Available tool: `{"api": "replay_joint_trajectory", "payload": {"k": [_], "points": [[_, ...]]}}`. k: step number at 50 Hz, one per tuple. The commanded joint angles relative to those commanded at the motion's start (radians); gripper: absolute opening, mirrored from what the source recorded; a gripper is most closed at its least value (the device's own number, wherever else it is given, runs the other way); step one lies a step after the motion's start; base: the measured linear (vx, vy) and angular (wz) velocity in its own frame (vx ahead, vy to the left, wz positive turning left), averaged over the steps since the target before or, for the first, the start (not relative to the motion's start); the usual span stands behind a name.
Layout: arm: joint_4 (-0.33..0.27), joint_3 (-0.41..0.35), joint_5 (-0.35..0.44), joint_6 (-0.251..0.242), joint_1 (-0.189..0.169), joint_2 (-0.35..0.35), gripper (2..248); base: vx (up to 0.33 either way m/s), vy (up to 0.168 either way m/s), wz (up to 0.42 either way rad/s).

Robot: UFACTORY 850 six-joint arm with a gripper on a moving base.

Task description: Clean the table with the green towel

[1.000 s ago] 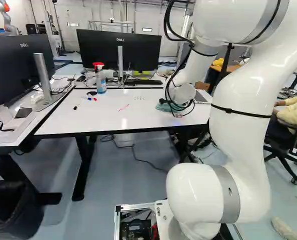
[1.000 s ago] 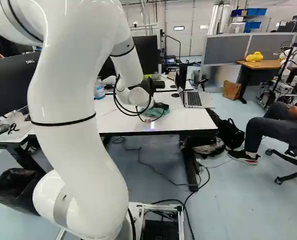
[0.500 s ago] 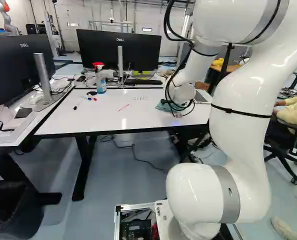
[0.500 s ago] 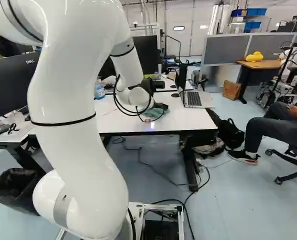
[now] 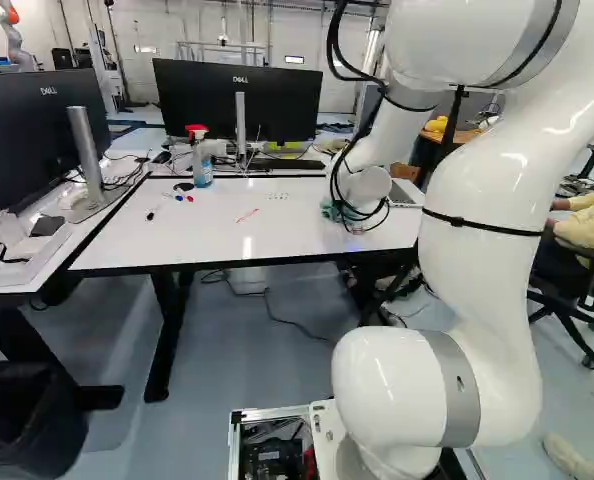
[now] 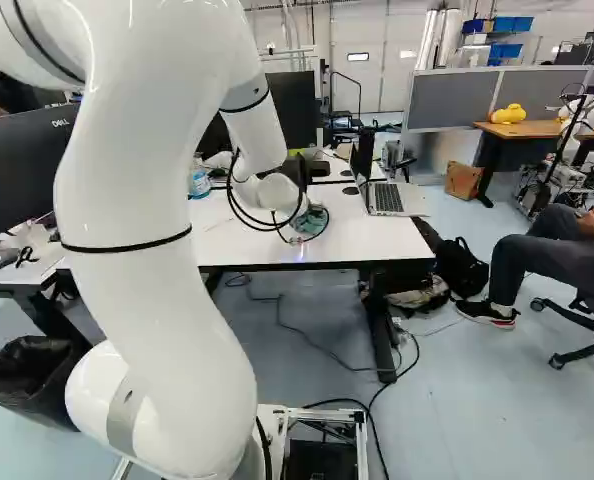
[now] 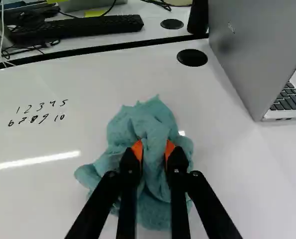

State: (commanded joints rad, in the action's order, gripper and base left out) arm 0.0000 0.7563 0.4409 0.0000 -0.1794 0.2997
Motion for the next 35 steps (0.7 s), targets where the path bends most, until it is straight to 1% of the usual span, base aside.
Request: {"api": "replay_joint_trajectory", "payload": {"k": [9, 23, 35], "points": [[0.0, -0.001, 0.0, 0.0, 0.0, -0.003, 65, 0.0, 0.0, 0.0], [0.0, -0.007, 0.0, 0.0, 0.0, -0.036, 65, 0.0, 0.0, 0.0], [0.0, 0.03, 0.0, 0.0, 0.01, -0.031, 65, 0.0, 0.0, 0.0]]}}
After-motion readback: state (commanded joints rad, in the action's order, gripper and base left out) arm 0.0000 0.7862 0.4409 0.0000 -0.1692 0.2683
